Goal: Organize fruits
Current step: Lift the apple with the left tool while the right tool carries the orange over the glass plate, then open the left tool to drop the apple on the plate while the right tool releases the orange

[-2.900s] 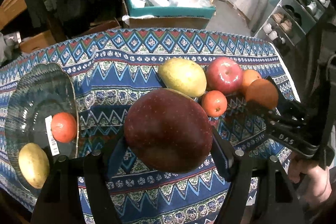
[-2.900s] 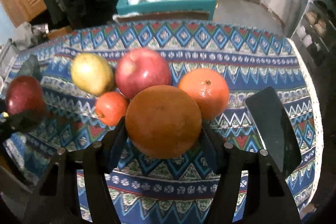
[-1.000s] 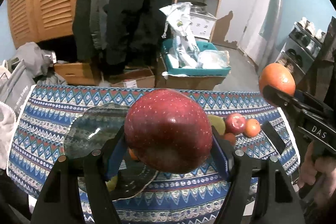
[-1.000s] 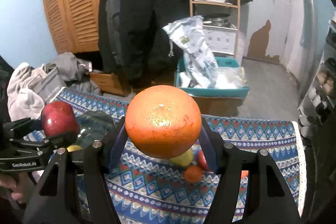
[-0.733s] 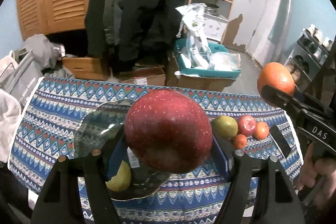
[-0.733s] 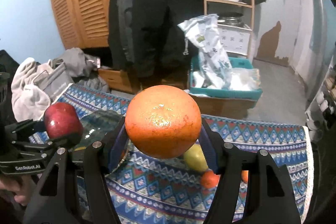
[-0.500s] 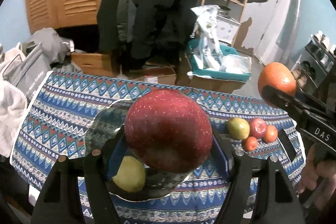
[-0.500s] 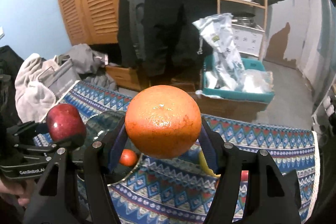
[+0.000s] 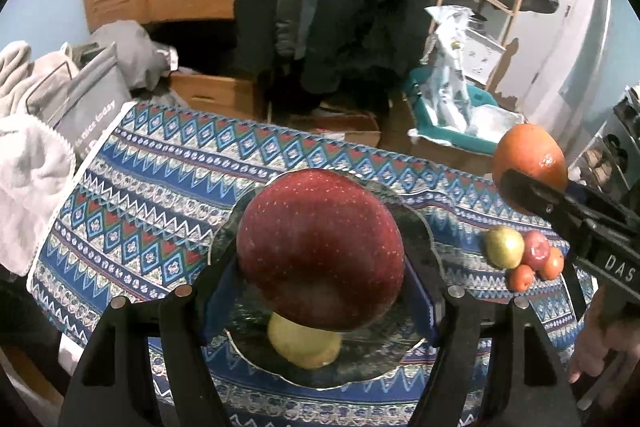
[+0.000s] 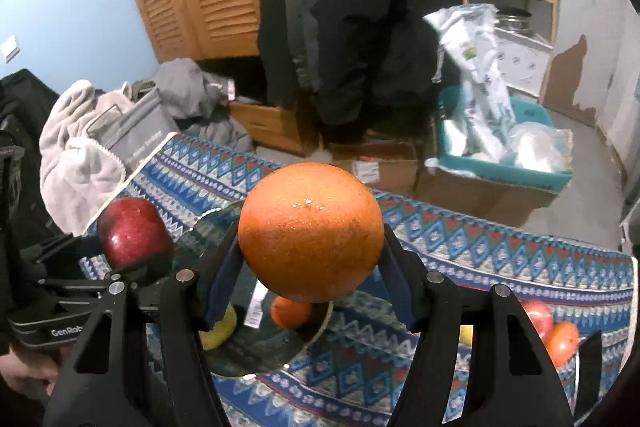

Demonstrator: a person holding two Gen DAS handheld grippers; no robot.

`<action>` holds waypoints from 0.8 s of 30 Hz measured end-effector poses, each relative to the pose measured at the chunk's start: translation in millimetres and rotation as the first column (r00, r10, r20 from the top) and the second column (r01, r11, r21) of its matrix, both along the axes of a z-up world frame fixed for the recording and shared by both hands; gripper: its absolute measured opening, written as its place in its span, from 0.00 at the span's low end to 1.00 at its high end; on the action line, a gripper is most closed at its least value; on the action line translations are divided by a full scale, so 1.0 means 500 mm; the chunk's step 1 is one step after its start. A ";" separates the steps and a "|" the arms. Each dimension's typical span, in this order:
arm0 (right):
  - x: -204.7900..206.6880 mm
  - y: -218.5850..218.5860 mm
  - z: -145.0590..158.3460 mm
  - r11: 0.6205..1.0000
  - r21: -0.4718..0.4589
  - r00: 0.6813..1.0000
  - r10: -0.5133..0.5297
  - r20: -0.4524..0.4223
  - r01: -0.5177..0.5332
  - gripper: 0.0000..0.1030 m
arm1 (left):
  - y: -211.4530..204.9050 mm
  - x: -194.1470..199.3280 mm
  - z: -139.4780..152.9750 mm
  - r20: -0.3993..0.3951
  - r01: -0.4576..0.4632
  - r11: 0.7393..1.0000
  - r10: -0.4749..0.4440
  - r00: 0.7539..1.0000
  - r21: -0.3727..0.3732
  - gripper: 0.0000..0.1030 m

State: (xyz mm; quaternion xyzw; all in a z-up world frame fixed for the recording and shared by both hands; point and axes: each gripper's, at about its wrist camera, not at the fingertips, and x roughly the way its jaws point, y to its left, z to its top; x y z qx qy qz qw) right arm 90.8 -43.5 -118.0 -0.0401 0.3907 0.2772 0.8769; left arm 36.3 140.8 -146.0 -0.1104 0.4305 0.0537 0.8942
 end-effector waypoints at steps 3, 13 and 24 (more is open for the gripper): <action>0.006 0.024 -0.022 1.000 -0.013 1.000 0.017 -0.016 -0.017 0.63 | 0.017 0.004 -0.016 -0.020 -0.019 1.000 0.019 1.000 0.000 0.72; 0.030 0.091 -0.102 0.997 -0.052 0.994 0.057 -0.091 -0.062 0.63 | 0.051 0.021 -0.088 -0.106 -0.052 0.999 0.050 0.993 -0.015 0.72; 0.040 0.111 -0.179 0.991 -0.097 0.982 0.069 -0.176 -0.087 0.63 | 0.061 0.033 -0.150 -0.191 -0.077 0.997 0.071 0.979 -0.024 0.72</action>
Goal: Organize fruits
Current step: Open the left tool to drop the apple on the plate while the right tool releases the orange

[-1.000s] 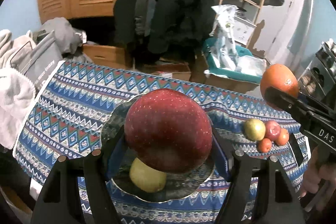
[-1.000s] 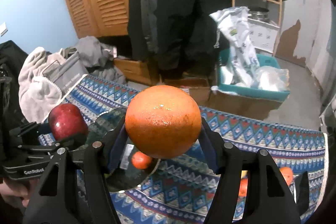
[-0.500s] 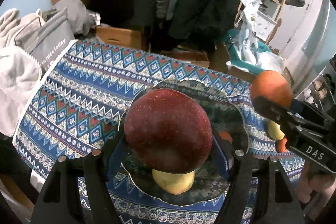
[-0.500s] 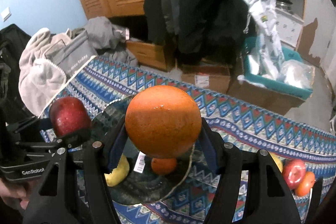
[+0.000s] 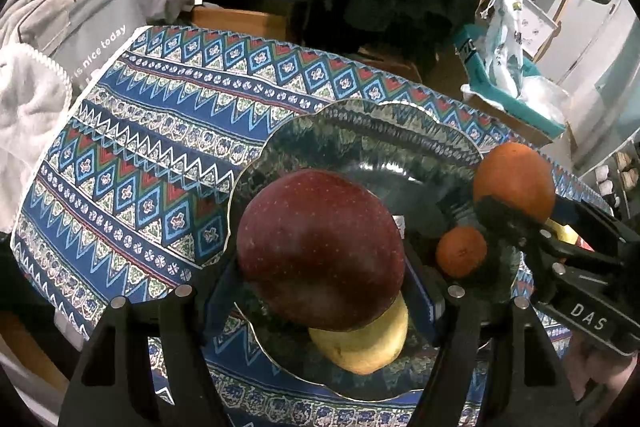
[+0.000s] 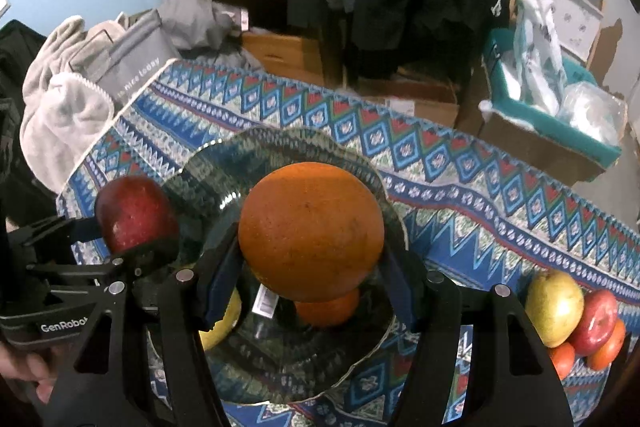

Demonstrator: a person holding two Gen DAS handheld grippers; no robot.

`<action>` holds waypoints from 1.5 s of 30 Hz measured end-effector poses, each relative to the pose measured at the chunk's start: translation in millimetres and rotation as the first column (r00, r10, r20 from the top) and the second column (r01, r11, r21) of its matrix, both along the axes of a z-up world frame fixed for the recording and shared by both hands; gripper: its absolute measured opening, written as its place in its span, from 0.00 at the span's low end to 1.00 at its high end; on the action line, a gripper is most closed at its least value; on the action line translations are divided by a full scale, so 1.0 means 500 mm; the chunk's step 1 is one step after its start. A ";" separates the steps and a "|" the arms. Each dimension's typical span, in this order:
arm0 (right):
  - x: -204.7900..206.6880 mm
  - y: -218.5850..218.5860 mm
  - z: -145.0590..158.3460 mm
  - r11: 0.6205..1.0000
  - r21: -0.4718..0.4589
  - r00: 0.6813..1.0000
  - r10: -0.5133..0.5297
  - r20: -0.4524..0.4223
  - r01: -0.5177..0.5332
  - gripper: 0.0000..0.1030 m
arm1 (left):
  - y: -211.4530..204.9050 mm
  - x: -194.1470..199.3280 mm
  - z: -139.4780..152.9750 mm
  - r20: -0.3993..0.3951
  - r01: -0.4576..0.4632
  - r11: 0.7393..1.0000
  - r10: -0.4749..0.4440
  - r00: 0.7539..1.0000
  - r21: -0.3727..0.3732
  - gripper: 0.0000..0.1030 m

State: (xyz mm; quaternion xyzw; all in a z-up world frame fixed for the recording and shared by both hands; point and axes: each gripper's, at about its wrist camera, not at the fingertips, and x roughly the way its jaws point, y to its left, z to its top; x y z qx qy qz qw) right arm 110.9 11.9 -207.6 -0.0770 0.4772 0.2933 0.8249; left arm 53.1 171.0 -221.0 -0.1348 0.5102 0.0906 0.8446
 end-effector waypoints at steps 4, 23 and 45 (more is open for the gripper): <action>-0.002 0.003 -0.015 1.000 -0.012 1.000 0.003 -0.012 -0.004 0.63 | -0.003 0.001 -0.010 -0.016 0.002 1.000 -0.002 1.000 -0.003 0.72; 0.006 -0.004 -0.056 1.000 -0.015 0.995 -0.007 -0.101 0.005 0.65 | -0.002 0.008 -0.030 -0.054 -0.009 1.000 0.008 0.999 -0.013 0.73; -0.015 -0.038 0.013 1.000 0.010 1.000 -0.029 -0.006 0.029 0.70 | -0.030 -0.006 0.020 0.002 0.038 0.999 -0.038 0.999 0.017 0.74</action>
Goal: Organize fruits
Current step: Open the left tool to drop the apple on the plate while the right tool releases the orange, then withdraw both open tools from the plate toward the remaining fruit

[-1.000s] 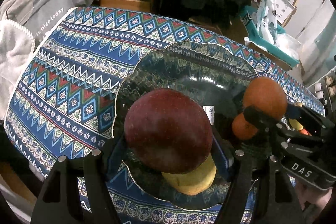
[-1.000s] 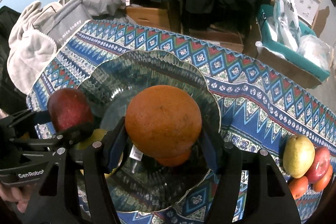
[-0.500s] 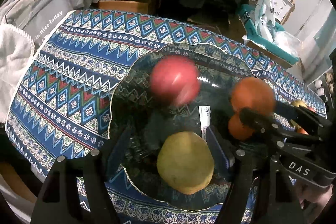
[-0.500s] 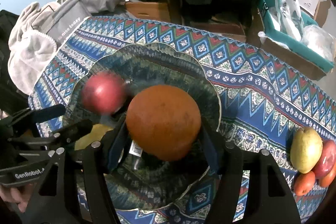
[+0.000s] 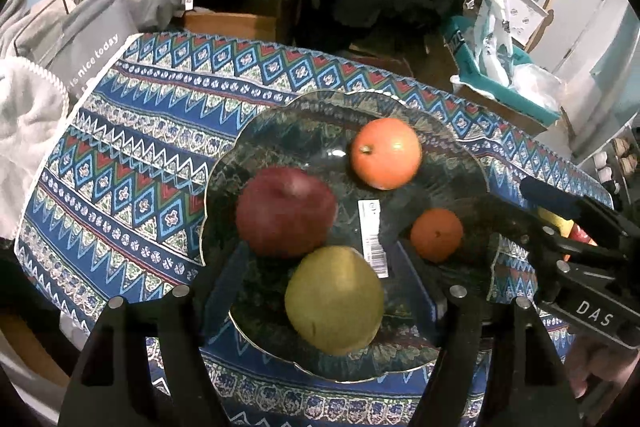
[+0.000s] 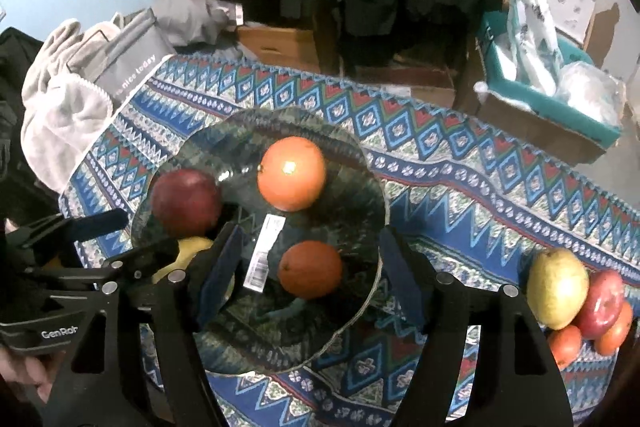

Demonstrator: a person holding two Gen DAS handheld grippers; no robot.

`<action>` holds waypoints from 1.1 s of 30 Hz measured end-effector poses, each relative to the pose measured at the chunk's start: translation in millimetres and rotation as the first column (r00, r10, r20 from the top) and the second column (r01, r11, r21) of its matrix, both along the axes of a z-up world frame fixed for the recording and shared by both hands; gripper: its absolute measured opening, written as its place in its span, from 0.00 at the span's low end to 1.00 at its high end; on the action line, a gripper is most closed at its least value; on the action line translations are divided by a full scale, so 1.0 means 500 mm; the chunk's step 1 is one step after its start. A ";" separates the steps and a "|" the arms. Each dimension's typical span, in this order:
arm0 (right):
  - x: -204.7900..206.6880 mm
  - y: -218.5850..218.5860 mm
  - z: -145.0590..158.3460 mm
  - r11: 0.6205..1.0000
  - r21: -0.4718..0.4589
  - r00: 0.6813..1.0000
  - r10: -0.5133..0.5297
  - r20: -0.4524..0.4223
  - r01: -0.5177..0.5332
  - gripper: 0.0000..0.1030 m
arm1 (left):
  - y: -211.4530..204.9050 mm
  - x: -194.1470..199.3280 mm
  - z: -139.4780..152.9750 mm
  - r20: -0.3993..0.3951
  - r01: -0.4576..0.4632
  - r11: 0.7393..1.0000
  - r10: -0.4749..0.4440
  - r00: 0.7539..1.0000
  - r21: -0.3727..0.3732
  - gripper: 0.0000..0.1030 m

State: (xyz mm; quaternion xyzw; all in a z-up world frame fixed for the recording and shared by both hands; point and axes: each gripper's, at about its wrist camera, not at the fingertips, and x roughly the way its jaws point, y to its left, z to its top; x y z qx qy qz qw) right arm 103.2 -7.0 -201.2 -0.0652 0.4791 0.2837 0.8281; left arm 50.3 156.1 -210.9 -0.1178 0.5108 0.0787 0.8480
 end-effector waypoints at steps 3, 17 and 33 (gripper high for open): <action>-0.006 -0.010 0.020 1.000 -0.008 1.000 -0.008 0.027 0.009 0.70 | -0.008 -0.003 0.013 0.015 0.007 1.000 -0.007 1.000 -0.003 0.74; -0.044 -0.112 0.096 0.996 -0.011 0.989 -0.091 0.118 0.093 0.74 | -0.067 -0.023 0.071 0.071 0.063 0.998 -0.064 0.995 0.022 0.74; -0.079 -0.291 0.156 0.970 0.001 0.953 -0.238 0.188 0.242 0.76 | -0.202 -0.017 0.111 0.088 0.196 0.979 -0.201 0.976 0.060 0.78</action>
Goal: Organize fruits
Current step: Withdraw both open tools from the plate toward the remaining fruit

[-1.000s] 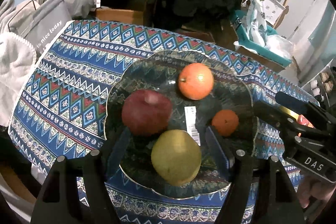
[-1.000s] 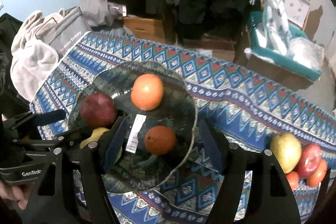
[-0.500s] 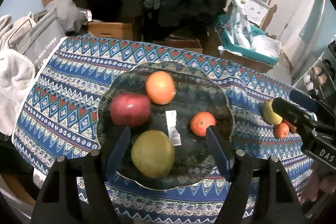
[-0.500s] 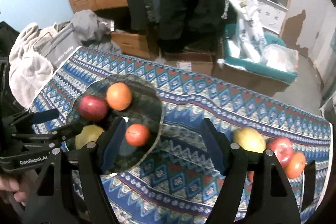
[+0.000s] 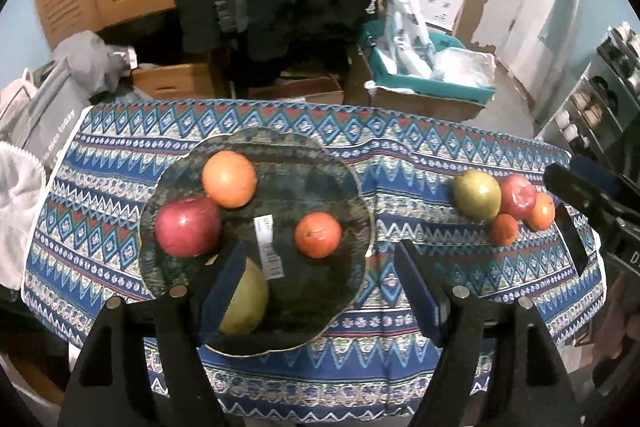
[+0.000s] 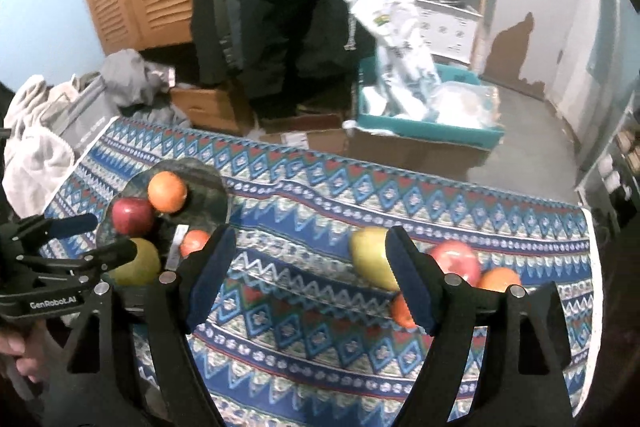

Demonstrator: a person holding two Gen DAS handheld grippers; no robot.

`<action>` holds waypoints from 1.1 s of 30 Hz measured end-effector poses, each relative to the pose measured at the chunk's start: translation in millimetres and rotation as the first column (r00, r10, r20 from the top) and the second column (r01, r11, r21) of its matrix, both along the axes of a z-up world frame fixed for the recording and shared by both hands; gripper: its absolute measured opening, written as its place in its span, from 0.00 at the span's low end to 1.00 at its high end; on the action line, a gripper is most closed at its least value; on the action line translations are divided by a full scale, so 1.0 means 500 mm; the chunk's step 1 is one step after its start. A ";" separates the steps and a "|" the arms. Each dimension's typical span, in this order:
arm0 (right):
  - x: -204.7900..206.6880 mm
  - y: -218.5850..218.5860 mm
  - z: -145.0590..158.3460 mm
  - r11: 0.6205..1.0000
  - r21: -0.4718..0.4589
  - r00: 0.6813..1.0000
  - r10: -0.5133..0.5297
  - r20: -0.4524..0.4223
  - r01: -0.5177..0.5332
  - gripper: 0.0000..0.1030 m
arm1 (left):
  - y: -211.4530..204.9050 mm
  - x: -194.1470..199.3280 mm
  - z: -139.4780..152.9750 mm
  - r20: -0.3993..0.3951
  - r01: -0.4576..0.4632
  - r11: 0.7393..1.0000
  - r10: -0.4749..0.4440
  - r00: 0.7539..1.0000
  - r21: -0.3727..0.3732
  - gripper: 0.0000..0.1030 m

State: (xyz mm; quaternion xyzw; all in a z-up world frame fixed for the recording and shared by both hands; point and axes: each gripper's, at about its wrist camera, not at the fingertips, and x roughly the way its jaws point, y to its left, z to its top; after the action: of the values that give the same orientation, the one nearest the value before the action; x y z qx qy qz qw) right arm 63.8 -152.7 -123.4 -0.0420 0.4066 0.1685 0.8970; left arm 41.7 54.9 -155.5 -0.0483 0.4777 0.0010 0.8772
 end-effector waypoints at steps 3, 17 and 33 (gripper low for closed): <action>-0.005 -0.037 0.008 1.000 0.006 0.999 -0.030 0.011 0.030 0.76 | -0.022 0.003 0.007 0.007 0.018 1.000 -0.018 1.000 0.008 0.78; -0.031 -0.178 0.016 0.990 -0.015 0.990 -0.139 0.039 0.139 0.76 | -0.142 0.024 0.022 -0.001 0.116 0.993 -0.116 0.993 0.015 0.78; -0.047 -0.308 0.004 0.970 0.007 0.969 -0.245 0.023 0.245 0.77 | -0.250 0.053 0.017 -0.030 0.190 0.982 -0.189 0.982 0.016 0.78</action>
State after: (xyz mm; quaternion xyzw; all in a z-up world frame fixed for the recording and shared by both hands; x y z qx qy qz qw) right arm 40.3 -306.9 -121.2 0.0084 0.3978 0.0570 0.9156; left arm 68.3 -69.9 -146.9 0.0055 0.4924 -0.0773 0.8669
